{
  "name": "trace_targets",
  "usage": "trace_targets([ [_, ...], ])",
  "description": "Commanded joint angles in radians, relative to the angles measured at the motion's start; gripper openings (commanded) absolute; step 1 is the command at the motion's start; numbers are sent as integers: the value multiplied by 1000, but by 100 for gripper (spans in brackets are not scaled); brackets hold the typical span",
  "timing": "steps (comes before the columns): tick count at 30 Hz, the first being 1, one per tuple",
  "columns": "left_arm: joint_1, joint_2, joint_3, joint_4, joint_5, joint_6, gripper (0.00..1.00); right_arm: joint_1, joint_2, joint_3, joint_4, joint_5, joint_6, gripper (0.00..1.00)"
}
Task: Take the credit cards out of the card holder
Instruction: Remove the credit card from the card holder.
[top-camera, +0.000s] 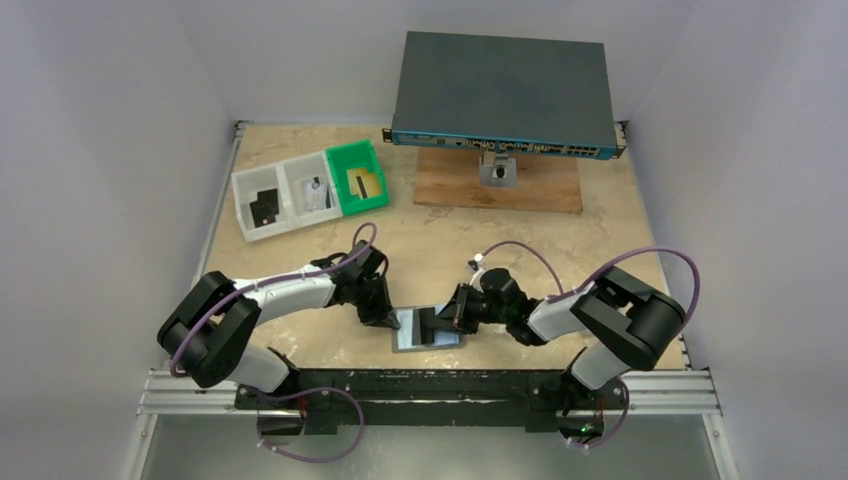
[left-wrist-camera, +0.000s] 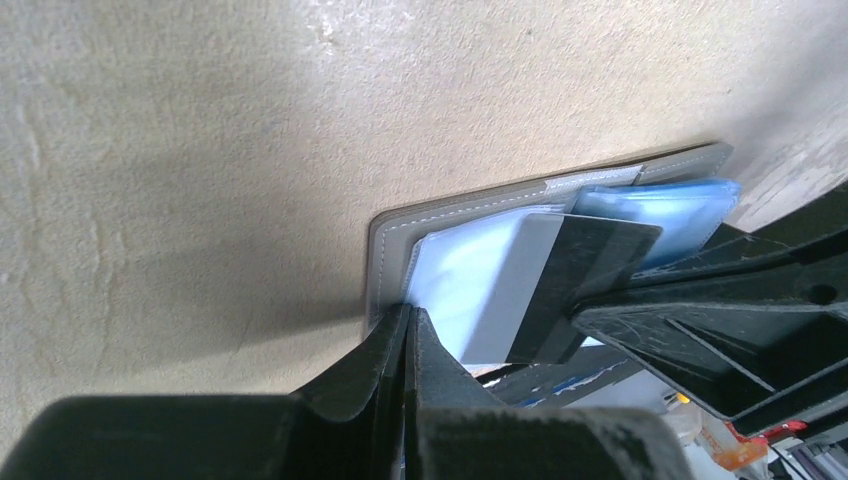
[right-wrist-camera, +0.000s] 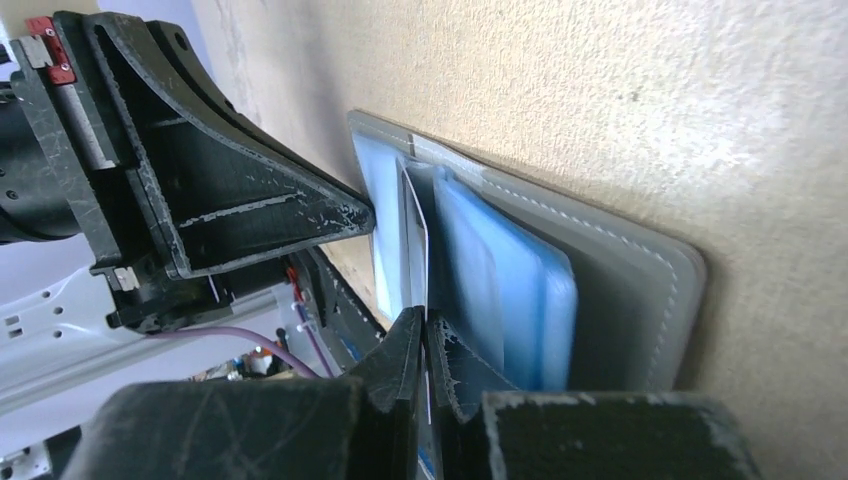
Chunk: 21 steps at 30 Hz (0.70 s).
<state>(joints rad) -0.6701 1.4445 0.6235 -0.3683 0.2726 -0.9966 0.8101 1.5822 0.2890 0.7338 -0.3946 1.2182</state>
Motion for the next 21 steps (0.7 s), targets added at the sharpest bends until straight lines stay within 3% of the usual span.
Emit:
trace_targets([
  [1, 7, 31, -50, -140, -242, 26, 0, -15, -80, -9, -136, 73, -56, 0],
  [12, 6, 21, -27, -141, -223, 45, 0, -20, -311, 55, -417, 146, -136, 0],
  [21, 3, -45, 53, -164, -152, 96, 0, -20, -403, 142, -515, 122, -162, 0],
])
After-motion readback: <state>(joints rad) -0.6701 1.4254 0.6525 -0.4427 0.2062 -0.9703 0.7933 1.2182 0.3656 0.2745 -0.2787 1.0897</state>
